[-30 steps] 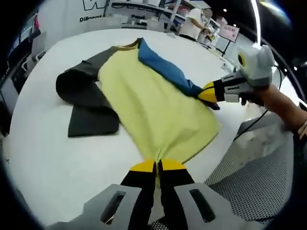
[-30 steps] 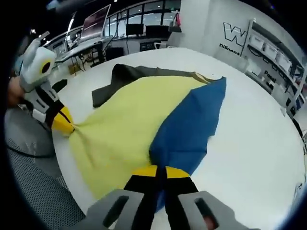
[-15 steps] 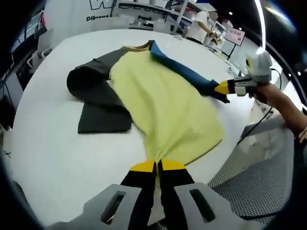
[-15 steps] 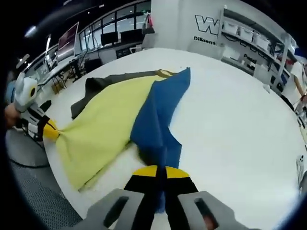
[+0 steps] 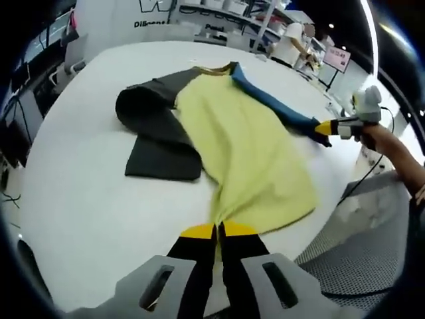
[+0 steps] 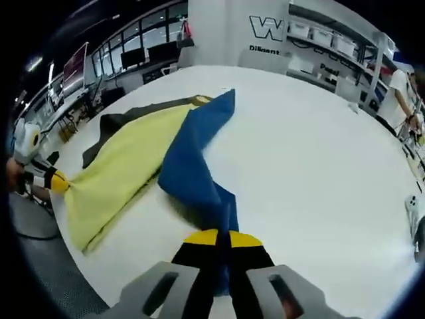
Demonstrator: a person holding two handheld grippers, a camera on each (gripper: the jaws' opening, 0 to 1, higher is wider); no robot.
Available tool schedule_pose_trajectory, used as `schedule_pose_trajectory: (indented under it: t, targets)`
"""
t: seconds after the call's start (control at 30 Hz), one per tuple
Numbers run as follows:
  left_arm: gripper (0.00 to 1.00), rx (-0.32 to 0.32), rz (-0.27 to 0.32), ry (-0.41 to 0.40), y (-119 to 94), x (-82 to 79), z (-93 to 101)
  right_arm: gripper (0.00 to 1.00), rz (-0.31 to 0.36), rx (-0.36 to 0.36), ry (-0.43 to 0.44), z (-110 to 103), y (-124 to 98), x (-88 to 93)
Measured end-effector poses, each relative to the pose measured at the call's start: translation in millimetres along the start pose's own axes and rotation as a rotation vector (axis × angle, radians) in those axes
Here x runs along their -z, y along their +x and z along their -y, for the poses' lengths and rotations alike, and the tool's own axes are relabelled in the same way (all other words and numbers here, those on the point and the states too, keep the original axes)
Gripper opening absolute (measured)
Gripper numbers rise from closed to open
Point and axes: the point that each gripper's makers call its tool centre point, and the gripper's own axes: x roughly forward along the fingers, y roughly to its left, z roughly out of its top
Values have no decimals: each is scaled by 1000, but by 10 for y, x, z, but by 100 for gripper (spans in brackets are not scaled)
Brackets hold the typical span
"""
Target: Fold the garment on the visible template until the final outline fits inside the template.
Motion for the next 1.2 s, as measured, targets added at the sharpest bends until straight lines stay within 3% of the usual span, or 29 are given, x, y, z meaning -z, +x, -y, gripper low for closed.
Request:
schedule_pose_trajectory:
  t: [0.2,0.33,0.37,0.43,0.5,0.53,0.6,0.83,1.2]
  targets:
    - [0,20,-19,6,100,71,-1,0,2,2,4,9,-5,-3]
    - [0,11,-1,11,110,78,-70,0,1,2,6,13,-1,3]
    - [0,30,-4,-75,87,72,-64,0,0,1,5,13,3,6]
    - [0,37,-4,-101,81,70,-68,0,0,1,4,12,4,6]
    - [0,31,41,-234,3,15,-157,0,-1,0,3,6,4,4]
    - [0,22,77,-278,-48,-42,-215,0,1,2,4,13,2,2]
    - [0,-1,95,-327,-175,-70,-336,0,-4,2,6,20,6,15]
    - [0,-17,110,-366,-275,-65,-439,0,-4,2,4,20,11,16]
    - [0,-104,153,-490,-539,132,-883,0,-23,-2,-8,-3,40,51]
